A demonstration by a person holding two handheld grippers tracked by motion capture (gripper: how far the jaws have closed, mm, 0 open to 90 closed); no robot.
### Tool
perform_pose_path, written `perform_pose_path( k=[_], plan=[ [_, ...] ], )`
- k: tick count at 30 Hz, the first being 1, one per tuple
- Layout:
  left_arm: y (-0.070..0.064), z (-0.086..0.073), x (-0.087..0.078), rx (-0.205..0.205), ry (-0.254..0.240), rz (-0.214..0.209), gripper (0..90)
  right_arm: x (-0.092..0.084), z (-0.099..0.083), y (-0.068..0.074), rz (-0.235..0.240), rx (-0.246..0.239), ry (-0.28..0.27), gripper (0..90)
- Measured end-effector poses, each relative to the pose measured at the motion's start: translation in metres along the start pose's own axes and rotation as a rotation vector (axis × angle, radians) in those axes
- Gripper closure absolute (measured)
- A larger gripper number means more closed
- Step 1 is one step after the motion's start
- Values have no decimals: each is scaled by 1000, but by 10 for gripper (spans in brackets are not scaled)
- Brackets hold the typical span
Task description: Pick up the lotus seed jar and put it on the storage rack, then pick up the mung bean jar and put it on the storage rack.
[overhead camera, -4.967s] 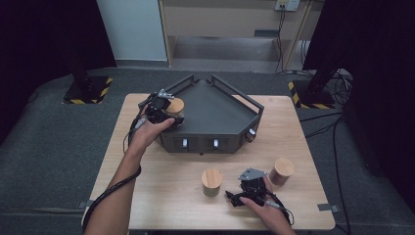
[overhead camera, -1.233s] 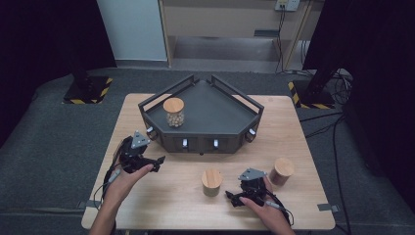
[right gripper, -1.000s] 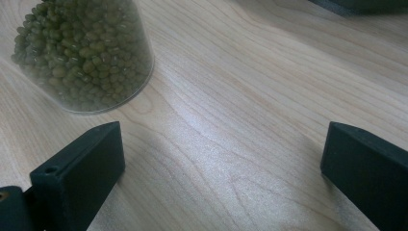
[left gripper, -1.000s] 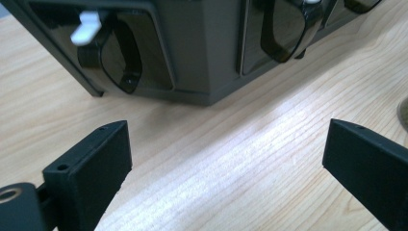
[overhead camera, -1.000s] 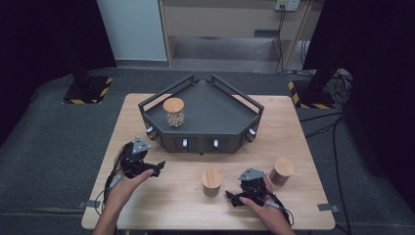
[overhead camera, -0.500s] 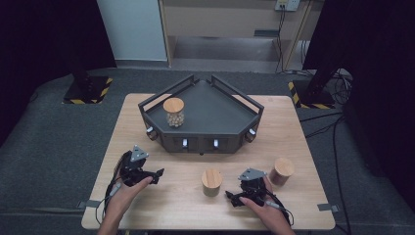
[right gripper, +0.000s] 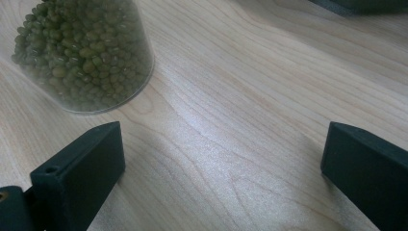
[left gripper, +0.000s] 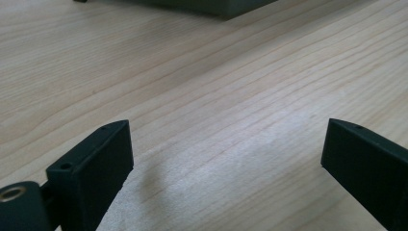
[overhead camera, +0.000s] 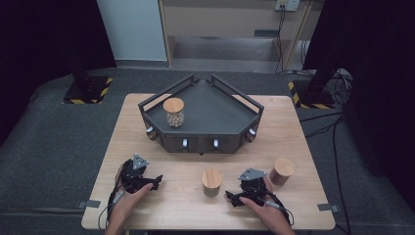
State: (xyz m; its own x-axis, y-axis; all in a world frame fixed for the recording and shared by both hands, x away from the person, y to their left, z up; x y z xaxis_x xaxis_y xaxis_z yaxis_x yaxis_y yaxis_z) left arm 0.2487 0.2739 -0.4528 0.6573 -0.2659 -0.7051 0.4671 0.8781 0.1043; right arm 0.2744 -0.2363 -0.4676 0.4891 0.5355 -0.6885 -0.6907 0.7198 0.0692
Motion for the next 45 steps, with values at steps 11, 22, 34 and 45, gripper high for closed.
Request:
perform_pose_path(
  k=[11,22,34,45],
  plan=[
    [3,-7,10,-36,-4,-11,0,0,0,0,0,1,0,16],
    [2,-7,10,-40,-5,-6,0,0,0,-1,4,-1,2,16],
    [0,-7,9,-46,-4,-1,0,-1,5,-2,20,-6,14,41],
    [1,-7,10,-47,-5,-6,0,-9,12,6,47,-35,-5,38]
  ],
)
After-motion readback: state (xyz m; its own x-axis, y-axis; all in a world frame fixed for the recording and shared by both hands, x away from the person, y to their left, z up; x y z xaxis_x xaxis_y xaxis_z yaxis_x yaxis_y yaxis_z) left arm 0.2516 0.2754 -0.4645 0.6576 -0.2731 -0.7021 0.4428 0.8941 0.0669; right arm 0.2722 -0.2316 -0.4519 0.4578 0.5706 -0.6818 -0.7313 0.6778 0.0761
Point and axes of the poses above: each handheld gripper's, and its own axes: x roughly forward along the jaws, z roughly out of its top, y roughly to its left, the point moved 1 cm from there along x, roughly forward along the jaws, and after that the axes turned 5 degrees about x, right-handed, at the moved point
